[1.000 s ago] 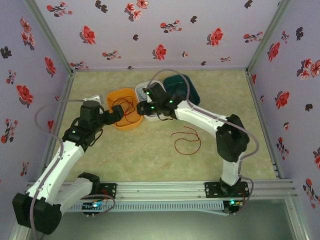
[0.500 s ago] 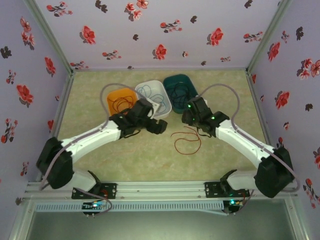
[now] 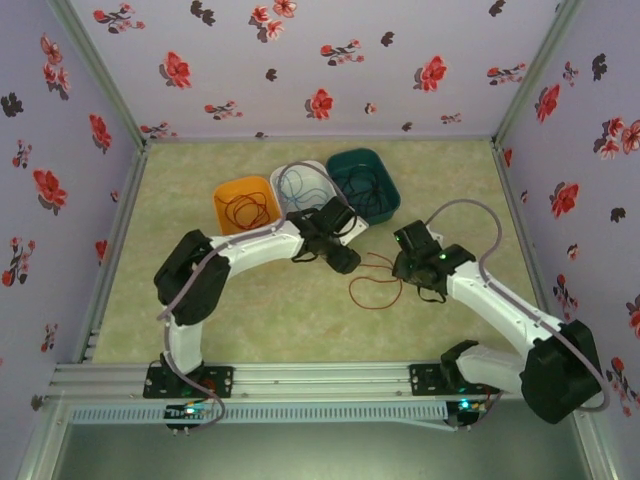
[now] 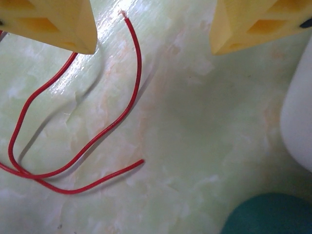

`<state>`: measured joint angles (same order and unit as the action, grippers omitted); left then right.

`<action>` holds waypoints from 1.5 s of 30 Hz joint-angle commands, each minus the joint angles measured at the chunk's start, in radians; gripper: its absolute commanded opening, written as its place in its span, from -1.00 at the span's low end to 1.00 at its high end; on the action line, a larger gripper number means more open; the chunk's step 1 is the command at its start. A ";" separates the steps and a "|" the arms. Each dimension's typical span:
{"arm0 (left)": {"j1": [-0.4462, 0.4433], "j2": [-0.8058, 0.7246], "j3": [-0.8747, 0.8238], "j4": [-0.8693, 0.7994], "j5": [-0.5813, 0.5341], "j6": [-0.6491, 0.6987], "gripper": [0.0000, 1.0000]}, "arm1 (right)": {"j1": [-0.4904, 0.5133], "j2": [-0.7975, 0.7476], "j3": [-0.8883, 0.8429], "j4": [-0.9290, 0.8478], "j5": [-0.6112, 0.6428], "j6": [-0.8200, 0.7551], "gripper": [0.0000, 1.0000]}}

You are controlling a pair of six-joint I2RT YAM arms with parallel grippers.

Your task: Untangle the cables

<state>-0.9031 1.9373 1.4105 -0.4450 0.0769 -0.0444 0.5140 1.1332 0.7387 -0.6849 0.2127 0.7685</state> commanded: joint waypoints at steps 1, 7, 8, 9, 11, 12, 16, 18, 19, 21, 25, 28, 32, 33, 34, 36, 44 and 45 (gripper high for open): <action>0.002 0.046 0.045 -0.063 0.046 0.025 0.17 | -0.021 -0.026 -0.035 -0.025 -0.003 0.032 0.01; 0.002 0.110 0.073 -0.083 0.085 0.019 0.09 | -0.034 -0.009 -0.079 0.021 -0.049 0.041 0.01; 0.002 0.117 0.073 -0.086 0.090 0.019 0.09 | -0.034 -0.006 -0.087 0.029 -0.052 0.044 0.00; 0.001 0.120 0.073 -0.087 0.092 0.018 0.09 | -0.034 -0.002 -0.094 0.037 -0.056 0.047 0.00; 0.002 0.134 0.073 -0.093 0.093 0.019 0.09 | -0.033 0.007 -0.110 0.063 -0.070 0.052 -0.02; 0.001 0.140 0.074 -0.097 0.093 0.018 0.08 | -0.034 0.012 -0.118 0.076 -0.077 0.054 -0.04; 0.001 0.171 0.085 -0.118 0.093 0.018 -0.04 | -0.034 0.050 -0.141 0.120 -0.107 0.059 -0.12; 0.001 0.176 0.084 -0.118 0.094 0.018 -0.20 | -0.034 0.072 -0.148 0.140 -0.116 0.060 -0.15; 0.000 0.175 0.082 -0.117 0.094 0.018 -0.29 | -0.034 0.084 -0.151 0.148 -0.119 0.059 -0.16; 0.002 0.173 0.079 -0.113 0.093 -0.012 -0.46 | -0.034 0.106 -0.153 0.163 -0.124 0.056 -0.16; 0.001 0.160 0.068 -0.096 0.093 -0.024 -0.81 | -0.034 0.144 -0.154 0.203 -0.143 0.044 -0.17; 0.001 0.151 0.062 -0.086 0.093 -0.029 -0.98 | -0.034 0.184 -0.154 0.236 -0.165 0.037 -0.19; 0.001 0.136 0.055 -0.081 0.094 -0.032 -1.00 | -0.032 0.227 -0.149 0.255 -0.177 0.031 -0.23; 0.002 0.130 0.052 -0.080 0.094 -0.034 -1.00 | -0.032 0.234 -0.148 0.254 -0.176 0.029 -0.26; 0.001 0.122 0.049 -0.077 0.093 -0.037 -1.00 | -0.032 0.240 -0.149 0.253 -0.176 0.029 -0.28; 0.001 0.091 0.040 -0.069 0.092 -0.052 -1.00 | -0.032 0.245 -0.148 0.248 -0.173 0.029 -0.33; 0.000 -0.167 -0.026 -0.009 0.063 -0.091 -1.00 | -0.032 0.237 -0.164 0.243 -0.134 0.040 -0.58; -0.001 -0.195 -0.030 -0.008 0.063 -0.091 -1.00 | -0.032 0.239 -0.165 0.245 -0.131 0.040 -0.58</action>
<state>-0.8986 1.8557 1.3899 -0.4873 0.1501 -0.1101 0.4839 1.3373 0.5991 -0.4931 0.0906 0.8047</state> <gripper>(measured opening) 0.060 0.211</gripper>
